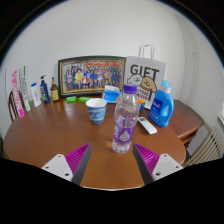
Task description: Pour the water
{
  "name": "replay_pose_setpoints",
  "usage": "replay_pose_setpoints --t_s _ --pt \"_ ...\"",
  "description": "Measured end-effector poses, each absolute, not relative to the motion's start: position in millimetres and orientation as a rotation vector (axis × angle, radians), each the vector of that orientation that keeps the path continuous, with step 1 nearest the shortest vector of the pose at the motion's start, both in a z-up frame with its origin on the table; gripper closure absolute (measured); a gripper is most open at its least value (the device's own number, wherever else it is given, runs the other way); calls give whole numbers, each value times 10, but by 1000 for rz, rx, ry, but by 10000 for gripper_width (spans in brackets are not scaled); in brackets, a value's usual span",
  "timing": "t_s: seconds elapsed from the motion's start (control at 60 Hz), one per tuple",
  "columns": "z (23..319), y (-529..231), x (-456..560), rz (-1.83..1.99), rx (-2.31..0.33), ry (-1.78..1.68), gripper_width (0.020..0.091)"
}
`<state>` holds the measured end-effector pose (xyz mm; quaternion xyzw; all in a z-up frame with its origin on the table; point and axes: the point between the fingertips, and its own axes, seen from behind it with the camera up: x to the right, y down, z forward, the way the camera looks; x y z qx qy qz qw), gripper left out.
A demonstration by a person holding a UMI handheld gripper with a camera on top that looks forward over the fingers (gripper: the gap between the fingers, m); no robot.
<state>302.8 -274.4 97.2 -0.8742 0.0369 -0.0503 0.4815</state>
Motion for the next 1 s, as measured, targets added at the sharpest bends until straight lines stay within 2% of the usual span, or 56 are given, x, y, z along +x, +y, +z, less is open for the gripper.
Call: replay_pose_setpoints --t_s 0.167,0.233,0.317,0.4,0.6,0.767,1.0 --pt "806 -2166 3492 -156 -2043 93 257" --pt "746 -1935 3539 -131 -2013 85 301" --pt "686 -1746 3535 -123 -1991 64 411" --pt "659 -1635 3539 -137 -1966 47 600" --pt "677 -1604 3527 -123 -1944 34 777" --pt "795 -1572 3604 -197 -1963 -26 782" --pt "1353 -1228 4047 -554 -1917 -277 784"
